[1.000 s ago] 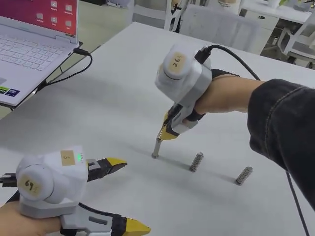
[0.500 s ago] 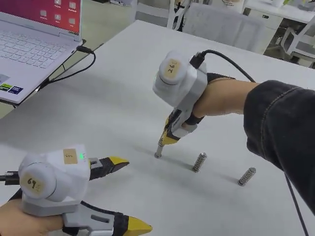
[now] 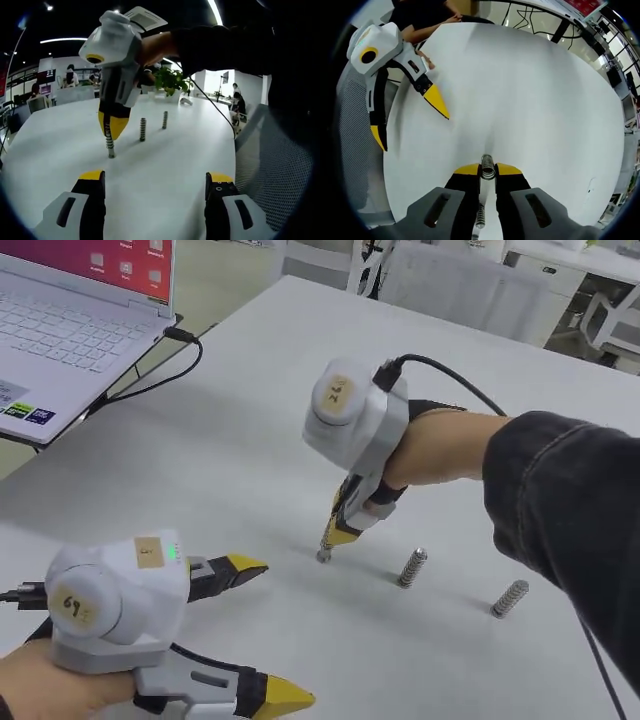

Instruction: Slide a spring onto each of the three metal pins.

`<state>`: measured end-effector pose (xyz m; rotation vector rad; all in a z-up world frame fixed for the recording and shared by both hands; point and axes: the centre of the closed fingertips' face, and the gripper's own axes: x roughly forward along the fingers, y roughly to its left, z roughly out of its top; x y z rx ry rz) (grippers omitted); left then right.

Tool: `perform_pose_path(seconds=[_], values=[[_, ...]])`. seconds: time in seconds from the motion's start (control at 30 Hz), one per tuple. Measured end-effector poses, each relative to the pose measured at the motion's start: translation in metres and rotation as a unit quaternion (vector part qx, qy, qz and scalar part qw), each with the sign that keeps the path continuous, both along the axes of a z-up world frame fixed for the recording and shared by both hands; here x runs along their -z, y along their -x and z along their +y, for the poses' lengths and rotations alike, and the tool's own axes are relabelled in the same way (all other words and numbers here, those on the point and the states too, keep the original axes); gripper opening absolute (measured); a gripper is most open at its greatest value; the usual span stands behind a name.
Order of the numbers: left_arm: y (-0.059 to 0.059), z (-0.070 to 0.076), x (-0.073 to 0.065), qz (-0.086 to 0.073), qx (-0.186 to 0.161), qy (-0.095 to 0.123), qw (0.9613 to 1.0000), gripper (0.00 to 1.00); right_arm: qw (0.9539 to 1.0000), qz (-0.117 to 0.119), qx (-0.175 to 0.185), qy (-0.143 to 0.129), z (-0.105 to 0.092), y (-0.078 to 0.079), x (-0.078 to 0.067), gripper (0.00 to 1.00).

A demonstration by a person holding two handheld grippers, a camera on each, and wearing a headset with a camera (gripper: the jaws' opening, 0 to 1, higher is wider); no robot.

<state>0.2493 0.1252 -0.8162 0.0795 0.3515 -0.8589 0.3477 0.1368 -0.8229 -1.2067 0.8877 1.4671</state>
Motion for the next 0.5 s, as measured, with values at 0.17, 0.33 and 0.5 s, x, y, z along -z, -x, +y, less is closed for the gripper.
perform_pose_path(seconds=[0.17, 0.33, 0.5], values=[[0.001, 0.000, 0.000, 0.001, 0.000, 0.001, 1.0000, 0.78, 1.0000, 0.003, 0.000, 0.007, -0.001, 0.005, 0.008, 0.09], [0.000, 0.001, 0.000, 0.001, -0.001, 0.001, 1.0000, 0.78, 0.9999, 0.006, 0.002, 0.010, -0.002, 0.010, 0.013, 0.09], [0.000, 0.001, 0.001, 0.001, -0.001, 0.000, 1.0000, 0.78, 0.9999, 0.009, 0.003, 0.009, -0.003, 0.014, 0.015, 0.09]])
